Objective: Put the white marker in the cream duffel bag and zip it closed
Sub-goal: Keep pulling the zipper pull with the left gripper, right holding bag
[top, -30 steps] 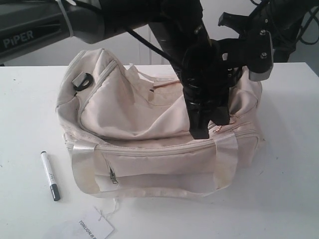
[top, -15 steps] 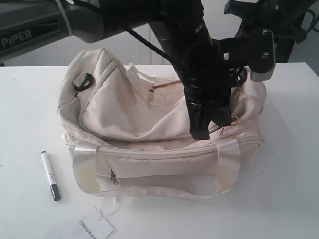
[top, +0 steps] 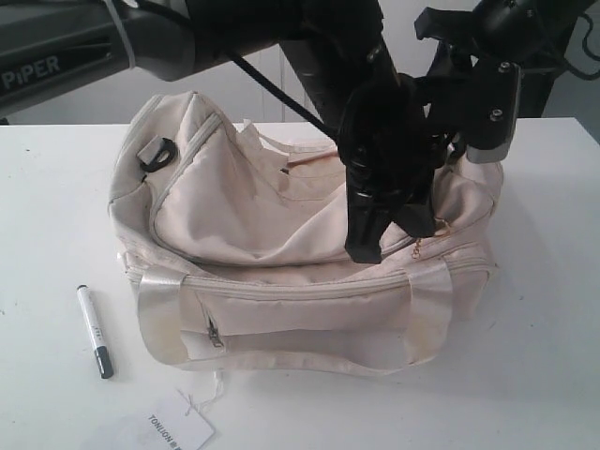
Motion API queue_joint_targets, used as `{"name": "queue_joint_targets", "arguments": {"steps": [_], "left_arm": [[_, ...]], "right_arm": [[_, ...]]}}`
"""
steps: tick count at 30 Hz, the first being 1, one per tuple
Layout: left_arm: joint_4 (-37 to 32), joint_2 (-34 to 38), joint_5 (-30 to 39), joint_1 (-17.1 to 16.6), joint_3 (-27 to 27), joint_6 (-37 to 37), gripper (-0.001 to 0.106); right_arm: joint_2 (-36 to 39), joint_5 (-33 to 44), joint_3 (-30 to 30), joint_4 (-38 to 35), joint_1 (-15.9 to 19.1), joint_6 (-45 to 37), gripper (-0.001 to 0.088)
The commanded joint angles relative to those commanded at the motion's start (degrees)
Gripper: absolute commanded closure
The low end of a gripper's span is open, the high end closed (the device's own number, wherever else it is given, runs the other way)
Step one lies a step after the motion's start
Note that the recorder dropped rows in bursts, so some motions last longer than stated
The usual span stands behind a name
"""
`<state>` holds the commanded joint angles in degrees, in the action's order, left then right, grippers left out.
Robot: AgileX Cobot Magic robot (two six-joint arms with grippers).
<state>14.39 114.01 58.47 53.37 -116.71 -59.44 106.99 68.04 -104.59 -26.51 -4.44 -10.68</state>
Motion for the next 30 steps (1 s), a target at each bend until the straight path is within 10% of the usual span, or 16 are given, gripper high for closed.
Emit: {"name": "queue_joint_targets", "arguments": {"steps": [30], "left_arm": [[0.00,0.00,0.25,0.00,0.00,-1.12,0.105]], "right_arm": [[2.89,1.92,0.08,10.71,-7.13,3.58,0.0348]]}}
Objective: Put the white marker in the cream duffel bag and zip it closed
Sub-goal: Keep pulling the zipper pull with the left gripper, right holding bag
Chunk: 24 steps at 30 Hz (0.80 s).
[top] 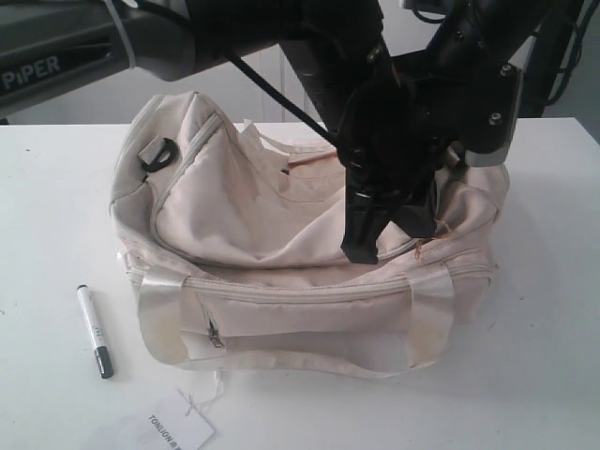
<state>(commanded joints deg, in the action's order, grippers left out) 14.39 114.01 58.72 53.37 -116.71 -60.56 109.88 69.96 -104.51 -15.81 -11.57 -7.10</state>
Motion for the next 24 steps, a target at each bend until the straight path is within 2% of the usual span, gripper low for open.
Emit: {"name": "queue_joint_targets", "arguments": {"steps": [18,20,24], "left_arm": [[0.00,0.00,-0.11,0.00,0.00,0.00,0.105],[0.00,0.00,-0.11,0.00,0.00,0.00,0.105],[0.00,0.00,-0.11,0.00,0.00,0.00,0.105]], "right_arm": [[1.81,0.00,0.00,0.22,0.00,1.88,0.0356],[1.93,0.00,0.00,0.22,0.00,1.88,0.0390],[1.93,0.00,0.00,0.22,0.00,1.88,0.0515]]}}
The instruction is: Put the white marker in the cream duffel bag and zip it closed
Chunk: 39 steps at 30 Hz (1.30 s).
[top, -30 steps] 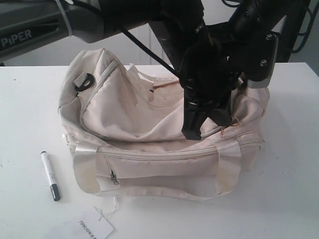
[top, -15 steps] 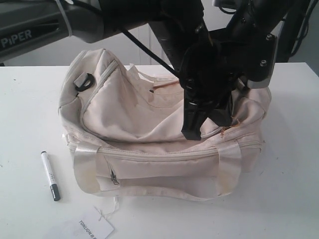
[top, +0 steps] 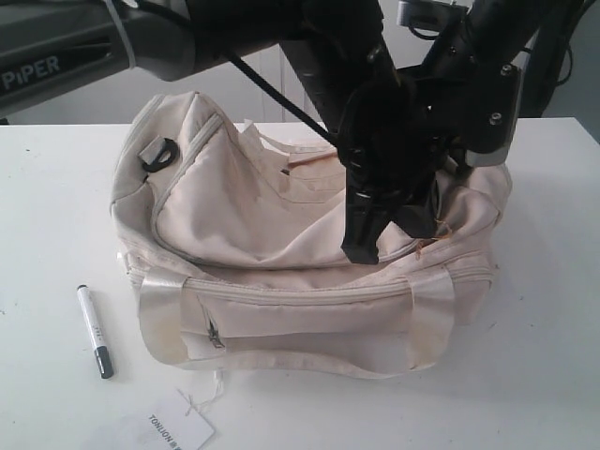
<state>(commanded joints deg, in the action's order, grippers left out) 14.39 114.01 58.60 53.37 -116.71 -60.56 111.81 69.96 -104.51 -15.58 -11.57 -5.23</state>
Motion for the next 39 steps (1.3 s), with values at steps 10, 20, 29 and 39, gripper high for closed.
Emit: {"name": "queue_joint_targets", "arguments": {"steps": [10,20,29,39], "left_arm": [[0.00,0.00,0.00,0.00,0.00,0.00,0.105],[0.00,0.00,-0.12,0.00,0.00,0.51,0.105],[0.00,0.00,0.36,0.00,0.00,0.51,0.105],[0.80,0.00,11.36,0.00,0.00,0.72,0.105]], "right_arm": [[0.24,0.00,0.00,0.37,0.00,-0.34,0.0868],[-0.52,0.00,0.00,0.01,0.00,1.49,0.0868],[-2.73,-1.46,0.00,0.36,0.20,2.47,0.0868],[-2.84,-4.52,0.00,0.36,0.20,2.86,0.0868]]}}
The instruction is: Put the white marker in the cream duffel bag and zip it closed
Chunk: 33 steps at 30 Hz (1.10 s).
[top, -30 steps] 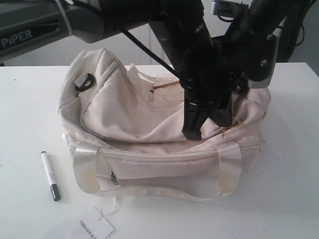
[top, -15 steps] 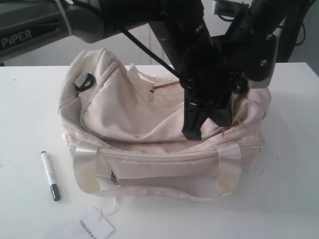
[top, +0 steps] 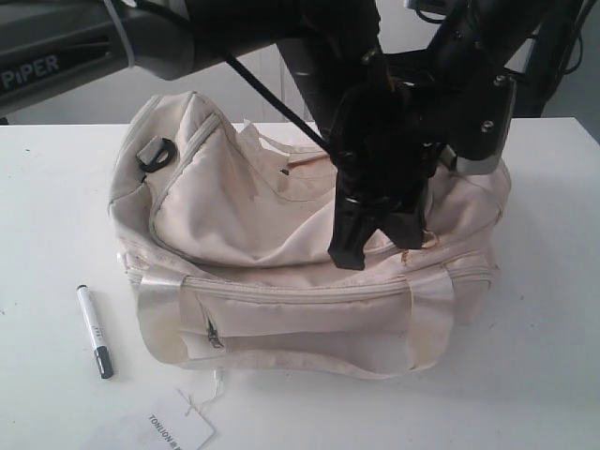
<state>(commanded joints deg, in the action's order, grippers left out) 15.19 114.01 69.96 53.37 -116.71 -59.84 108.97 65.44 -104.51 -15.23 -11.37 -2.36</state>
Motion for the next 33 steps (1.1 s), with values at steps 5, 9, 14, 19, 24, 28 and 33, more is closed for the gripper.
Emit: {"name": "queue_joint_targets", "arguments": {"steps": [5,9,14,19,24,28,33], "left_arm": [[1.15,0.00,0.00,0.00,0.00,0.00,0.105],[1.15,0.00,0.00,0.00,0.00,3.50,0.105],[1.15,0.00,0.00,0.00,0.00,9.70,0.105],[1.15,0.00,0.00,0.00,0.00,17.33,0.105],[1.15,0.00,0.00,0.00,0.00,25.83,0.105],[2.10,0.00,0.00,0.00,0.00,24.98,0.105],[-0.13,0.00,0.00,1.55,0.00,14.13,0.105]], "right_arm": [[0.00,-0.08,0.00,-0.11,0.00,0.00,0.0868],[0.00,-0.08,0.00,-0.11,0.00,0.00,0.0868],[0.00,-0.21,0.00,-0.11,0.00,0.00,0.0868],[0.00,-0.33,0.00,-0.11,0.00,0.00,0.0868],[0.00,-0.82,0.00,0.13,0.00,0.00,0.0868],[0.00,-0.84,0.00,0.13,0.12,0.00,0.0868],[0.00,-0.84,0.00,0.13,0.98,0.00,0.0868]]}}
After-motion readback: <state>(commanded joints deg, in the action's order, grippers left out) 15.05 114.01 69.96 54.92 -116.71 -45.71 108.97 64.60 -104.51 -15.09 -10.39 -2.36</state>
